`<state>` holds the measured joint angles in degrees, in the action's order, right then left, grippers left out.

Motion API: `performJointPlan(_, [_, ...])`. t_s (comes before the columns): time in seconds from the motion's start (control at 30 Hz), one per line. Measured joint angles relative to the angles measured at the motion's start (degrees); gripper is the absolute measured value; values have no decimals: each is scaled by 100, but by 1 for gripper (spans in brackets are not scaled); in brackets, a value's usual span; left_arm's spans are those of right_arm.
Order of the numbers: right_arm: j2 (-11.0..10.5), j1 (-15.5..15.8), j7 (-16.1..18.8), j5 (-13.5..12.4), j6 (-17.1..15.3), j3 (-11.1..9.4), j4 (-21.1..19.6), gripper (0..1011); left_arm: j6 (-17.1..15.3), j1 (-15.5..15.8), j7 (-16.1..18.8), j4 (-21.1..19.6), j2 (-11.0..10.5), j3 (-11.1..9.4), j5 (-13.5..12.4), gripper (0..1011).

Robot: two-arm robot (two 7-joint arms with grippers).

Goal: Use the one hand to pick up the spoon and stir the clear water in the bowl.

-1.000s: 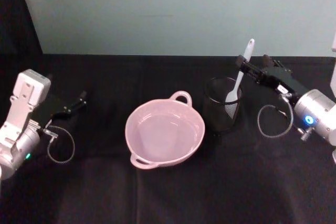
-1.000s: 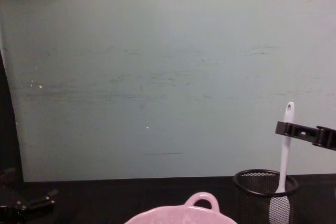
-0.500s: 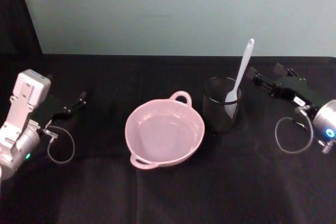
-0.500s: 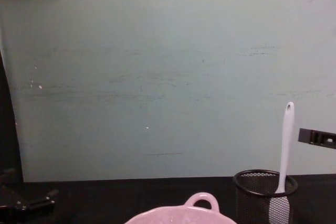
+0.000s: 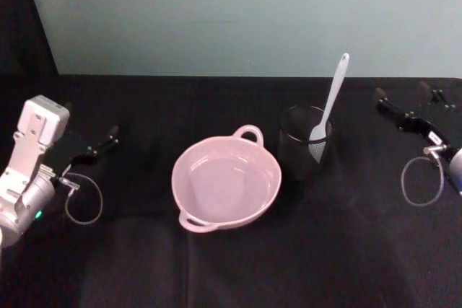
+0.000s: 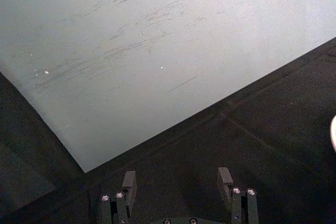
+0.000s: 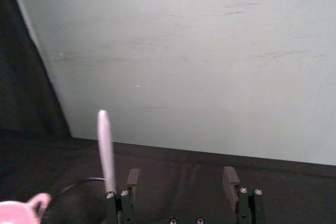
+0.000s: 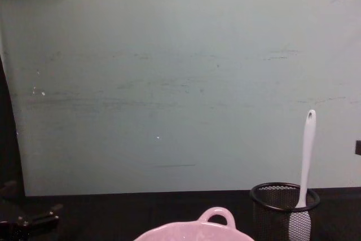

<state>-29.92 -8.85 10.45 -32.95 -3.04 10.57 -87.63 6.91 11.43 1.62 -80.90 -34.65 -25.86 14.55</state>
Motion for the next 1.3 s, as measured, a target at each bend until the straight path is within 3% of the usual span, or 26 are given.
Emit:
performJointPlan(0.13, [71,-84,-75,226,125,-21,244,1003,0,0,0,0,0,0,0,1011])
performJointPlan(0.47, [258,-315,20,406,223,-45,778,1003,0,0,0,0,0,0,0,1011])
performJointPlan(1.3, [233,-288,16,391,213,-28,716,1003,0,0,0,0,0,0,0,1011])
